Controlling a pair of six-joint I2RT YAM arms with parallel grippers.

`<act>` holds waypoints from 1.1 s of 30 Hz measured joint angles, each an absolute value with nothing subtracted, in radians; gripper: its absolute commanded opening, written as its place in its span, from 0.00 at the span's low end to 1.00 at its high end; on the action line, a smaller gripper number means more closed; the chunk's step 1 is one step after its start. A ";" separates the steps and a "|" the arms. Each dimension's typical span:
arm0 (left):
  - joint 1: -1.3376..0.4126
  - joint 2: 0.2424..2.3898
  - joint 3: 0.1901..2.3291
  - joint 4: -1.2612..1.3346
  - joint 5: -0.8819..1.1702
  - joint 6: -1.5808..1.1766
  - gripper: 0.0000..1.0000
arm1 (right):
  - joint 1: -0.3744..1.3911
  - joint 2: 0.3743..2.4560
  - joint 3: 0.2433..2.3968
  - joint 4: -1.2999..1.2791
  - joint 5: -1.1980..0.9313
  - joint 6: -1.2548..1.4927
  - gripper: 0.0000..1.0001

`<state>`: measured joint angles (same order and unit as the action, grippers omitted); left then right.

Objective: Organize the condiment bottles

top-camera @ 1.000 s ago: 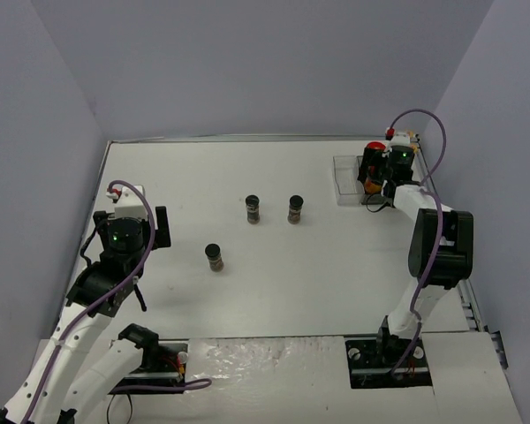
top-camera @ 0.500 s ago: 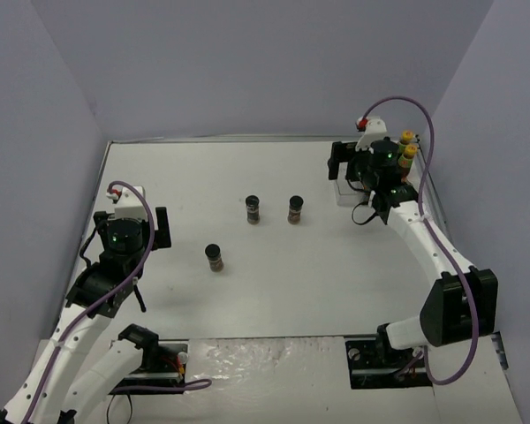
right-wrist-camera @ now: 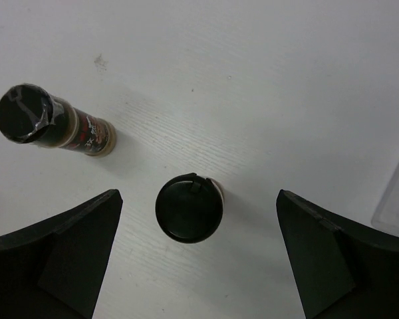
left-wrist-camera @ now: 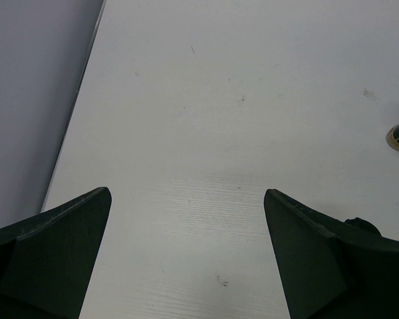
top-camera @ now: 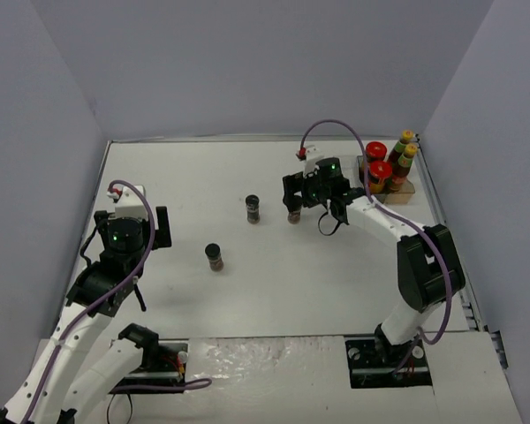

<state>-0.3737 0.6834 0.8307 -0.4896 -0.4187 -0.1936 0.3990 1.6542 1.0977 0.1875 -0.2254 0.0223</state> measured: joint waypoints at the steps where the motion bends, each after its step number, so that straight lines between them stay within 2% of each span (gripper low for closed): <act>1: -0.374 0.684 0.831 -0.490 -0.418 -0.194 0.97 | 0.405 1.675 1.098 0.190 -0.227 0.022 0.95; 8: -0.374 0.683 0.831 -0.490 -0.416 -0.194 0.97 | 0.429 1.764 1.100 0.208 -0.228 0.020 0.85; 10: -0.374 0.683 0.831 -0.490 -0.416 -0.194 0.97 | 0.434 1.778 1.101 0.218 -0.225 0.016 0.78; 18: -0.374 0.683 0.831 -0.490 -0.416 -0.194 0.97 | 0.442 1.785 1.101 0.229 -0.193 -0.009 0.40; 22: -0.374 0.683 0.831 -0.490 -0.415 -0.194 0.97 | 0.447 1.781 1.101 0.228 -0.162 -0.023 0.16; 28: -0.374 0.683 0.831 -0.490 -0.415 -0.194 0.97 | 0.446 1.745 1.112 0.203 -0.094 -0.043 0.08; 33: -0.374 0.683 0.831 -0.490 -0.415 -0.194 0.97 | 0.405 1.730 1.213 0.175 -0.037 -0.053 0.06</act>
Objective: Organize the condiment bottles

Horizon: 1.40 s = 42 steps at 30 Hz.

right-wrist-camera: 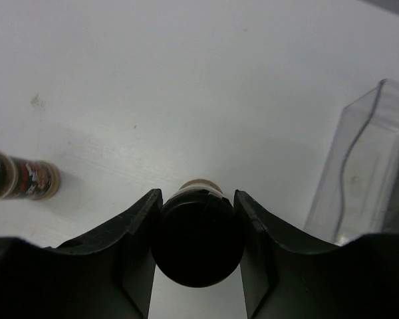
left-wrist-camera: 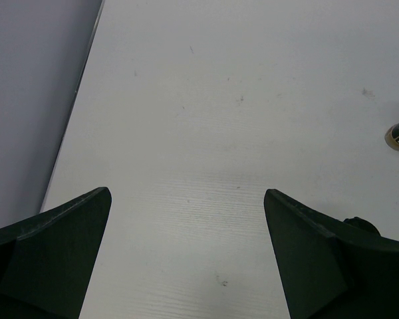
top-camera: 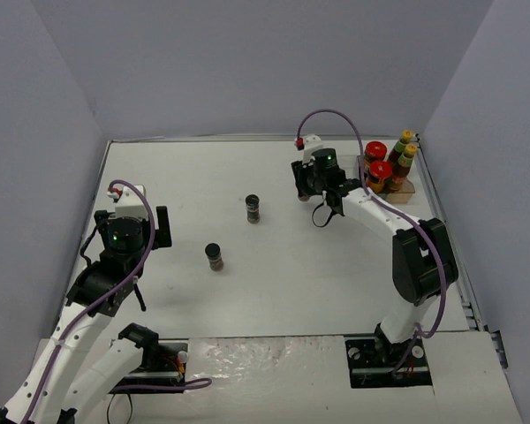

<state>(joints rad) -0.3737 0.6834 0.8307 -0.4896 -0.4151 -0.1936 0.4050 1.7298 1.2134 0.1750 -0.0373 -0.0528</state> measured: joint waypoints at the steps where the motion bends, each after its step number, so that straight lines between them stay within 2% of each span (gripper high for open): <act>1: -0.374 0.683 0.831 -0.490 -0.415 -0.194 0.97 | 0.384 1.730 1.238 0.173 -0.030 -0.051 0.06; 8: -0.374 0.683 0.831 -0.490 -0.415 -0.194 0.97 | 0.210 1.748 1.385 0.177 0.016 -0.022 0.06; 16: -0.374 0.684 0.831 -0.490 -0.415 -0.194 0.97 | 0.124 1.919 1.490 0.204 0.024 0.030 0.07; 24: -0.374 0.686 0.831 -0.490 -0.415 -0.194 0.97 | 0.098 2.065 1.491 0.221 0.021 0.067 0.16; 28: -0.374 0.688 0.831 -0.490 -0.415 -0.194 0.97 | 0.097 2.087 1.498 0.240 0.022 0.073 0.29; 31: -0.374 0.689 0.831 -0.490 -0.415 -0.194 0.97 | 0.097 2.090 1.508 0.246 0.023 0.073 0.52; 35: -0.374 0.691 0.831 -0.490 -0.415 -0.194 0.97 | 0.097 2.093 1.519 0.253 0.023 0.074 0.67; 38: -0.374 0.692 0.831 -0.490 -0.415 -0.194 0.97 | 0.097 2.093 1.526 0.255 0.021 0.073 0.77; 42: -0.374 0.694 0.831 -0.490 -0.415 -0.194 0.97 | 0.100 2.092 1.528 0.258 0.016 0.071 0.81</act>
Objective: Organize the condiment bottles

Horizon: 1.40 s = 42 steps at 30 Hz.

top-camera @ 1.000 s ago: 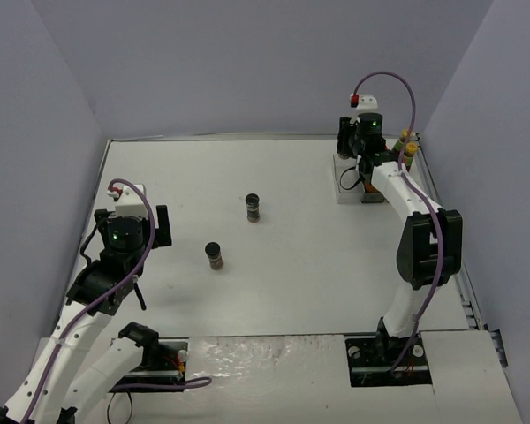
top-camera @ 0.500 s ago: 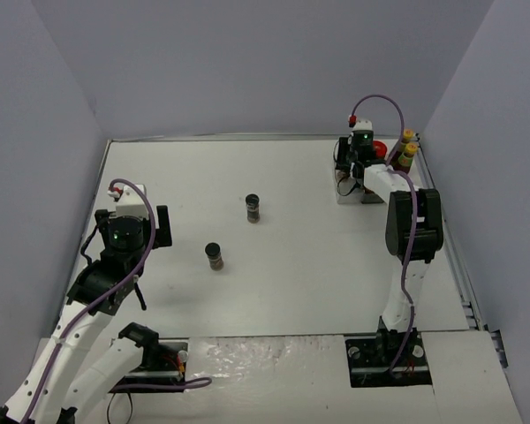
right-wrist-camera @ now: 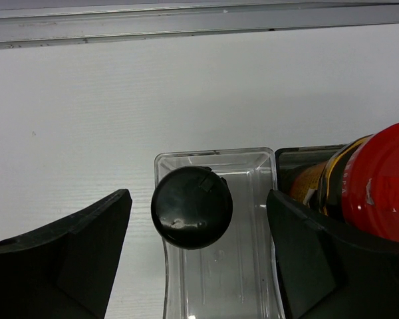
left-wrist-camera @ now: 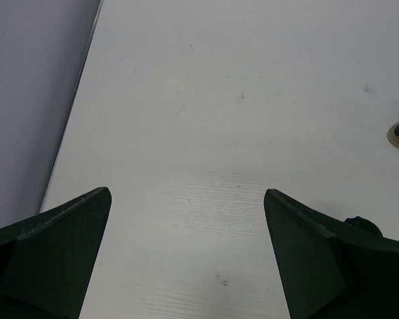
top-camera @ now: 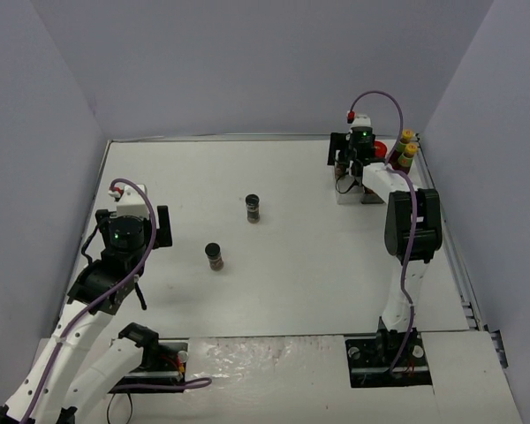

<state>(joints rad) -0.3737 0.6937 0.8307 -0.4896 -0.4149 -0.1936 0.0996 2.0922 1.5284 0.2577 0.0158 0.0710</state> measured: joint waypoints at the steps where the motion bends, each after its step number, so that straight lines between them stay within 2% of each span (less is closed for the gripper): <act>1: -0.374 0.694 0.831 -0.490 -0.415 -0.194 0.97 | 0.101 2.091 1.528 0.256 0.014 0.069 0.82; 9: -0.374 0.694 0.831 -0.490 -0.415 -0.194 0.97 | 0.151 1.954 1.479 0.215 -0.029 0.023 0.90; 19: -0.374 0.689 0.831 -0.490 -0.414 -0.194 0.97 | 0.368 1.676 1.383 0.200 -0.211 -0.043 0.94; 24: -0.374 0.684 0.831 -0.490 -0.414 -0.194 0.97 | 0.487 1.684 1.351 0.195 -0.293 -0.064 0.95; 31: -0.374 0.684 0.831 -0.490 -0.414 -0.194 0.97 | 0.612 1.817 1.350 0.197 -0.351 -0.114 0.94; 37: -0.374 0.684 0.831 -0.490 -0.414 -0.194 0.97 | 0.638 1.946 1.362 0.189 -0.352 -0.141 0.88; 40: -0.374 0.684 0.831 -0.490 -0.414 -0.194 0.97 | 0.638 1.982 1.376 0.185 -0.347 -0.149 0.82; 42: -0.374 0.683 0.831 -0.490 -0.414 -0.194 0.97 | 0.638 1.995 1.385 0.184 -0.345 -0.157 0.72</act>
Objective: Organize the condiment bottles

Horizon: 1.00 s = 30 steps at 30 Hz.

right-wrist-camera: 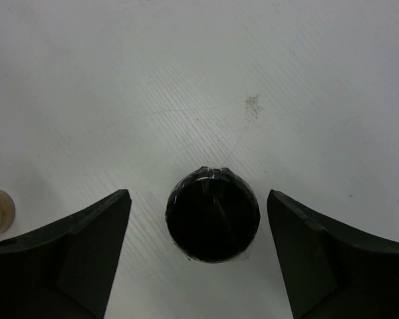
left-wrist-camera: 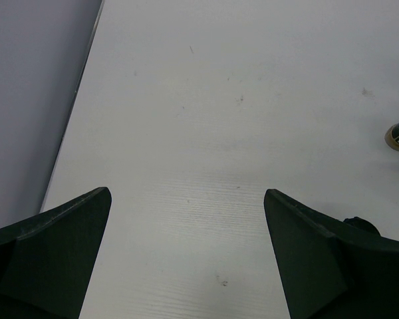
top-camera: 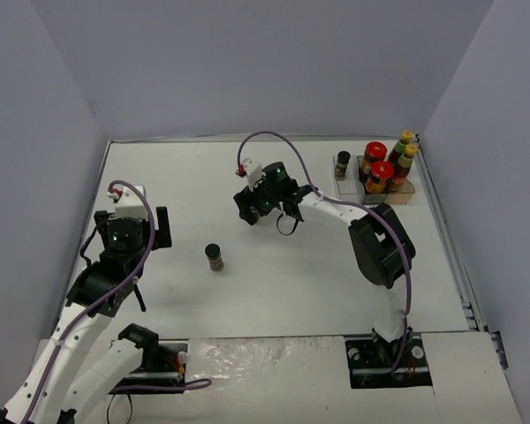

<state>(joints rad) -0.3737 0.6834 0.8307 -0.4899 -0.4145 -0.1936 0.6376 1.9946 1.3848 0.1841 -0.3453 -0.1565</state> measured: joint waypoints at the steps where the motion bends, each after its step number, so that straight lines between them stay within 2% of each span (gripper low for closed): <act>1: -0.374 0.683 0.831 -0.490 -0.414 -0.194 0.97 | 0.638 1.997 1.386 0.183 -0.344 -0.158 0.67; 4: -0.374 0.683 0.831 -0.490 -0.414 -0.194 0.97 | 0.638 1.997 1.388 0.183 -0.337 -0.162 0.42; 6: -0.374 0.683 0.831 -0.490 -0.414 -0.194 0.97 | 0.638 1.997 1.388 0.183 -0.325 -0.167 0.18; 10: -0.374 0.683 0.831 -0.490 -0.414 -0.194 0.97 | 0.637 1.991 1.386 0.184 -0.283 -0.171 0.01; 16: -0.374 0.682 0.831 -0.490 -0.413 -0.194 0.97 | 0.591 1.904 1.331 0.173 -0.216 -0.172 0.00; 24: -0.374 0.682 0.831 -0.490 -0.409 -0.194 0.97 | 0.338 1.727 1.299 0.193 -0.048 -0.105 0.00; 30: -0.374 0.682 0.831 -0.490 -0.408 -0.194 0.97 | 0.174 1.719 1.299 0.204 0.006 -0.048 0.00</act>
